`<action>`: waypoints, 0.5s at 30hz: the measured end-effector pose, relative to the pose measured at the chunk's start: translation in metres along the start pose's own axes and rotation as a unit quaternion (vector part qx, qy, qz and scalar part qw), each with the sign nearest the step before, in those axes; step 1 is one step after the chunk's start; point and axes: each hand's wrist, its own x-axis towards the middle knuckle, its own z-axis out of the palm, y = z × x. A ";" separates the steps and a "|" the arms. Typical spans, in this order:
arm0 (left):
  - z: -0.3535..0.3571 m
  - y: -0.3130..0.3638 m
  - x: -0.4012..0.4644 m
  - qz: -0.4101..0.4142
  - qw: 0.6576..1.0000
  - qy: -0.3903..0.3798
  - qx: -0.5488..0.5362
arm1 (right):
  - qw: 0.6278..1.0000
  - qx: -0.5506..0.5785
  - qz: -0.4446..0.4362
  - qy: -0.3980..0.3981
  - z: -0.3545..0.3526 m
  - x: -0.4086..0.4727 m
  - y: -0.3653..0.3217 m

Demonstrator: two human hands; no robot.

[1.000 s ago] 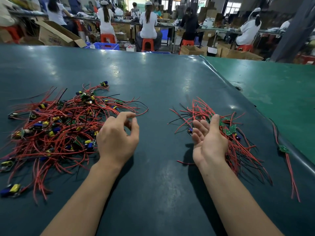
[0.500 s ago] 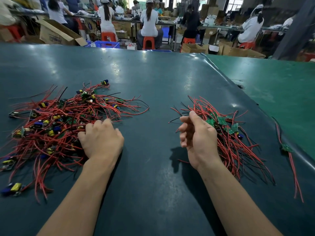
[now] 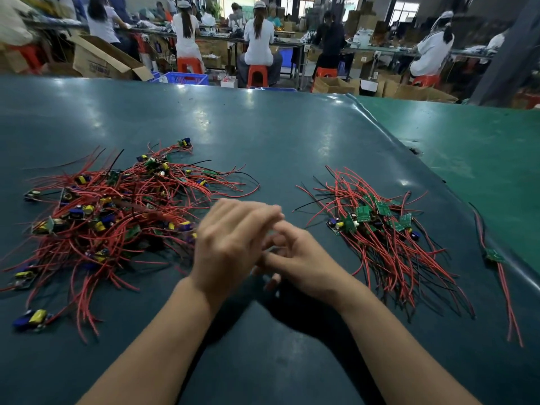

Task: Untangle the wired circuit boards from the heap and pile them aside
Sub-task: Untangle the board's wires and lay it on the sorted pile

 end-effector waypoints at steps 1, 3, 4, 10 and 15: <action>0.003 0.004 0.000 0.019 0.999 -0.011 -0.027 | 1.000 -0.019 -0.020 0.003 0.000 0.001 0.000; 0.009 0.010 -0.001 0.047 0.995 -0.033 -0.081 | 0.997 -0.041 -0.056 0.024 -0.004 0.001 0.000; 0.011 0.012 -0.001 0.062 0.992 -0.043 -0.103 | 0.996 -0.042 -0.069 0.034 -0.006 0.001 -0.001; 0.019 0.029 0.000 0.073 0.985 -0.064 -0.142 | 0.983 0.130 -0.047 0.123 -0.009 0.002 -0.002; 0.019 0.026 -0.010 0.021 0.979 -0.180 -0.090 | 0.889 0.402 -0.053 0.214 -0.021 0.013 -0.006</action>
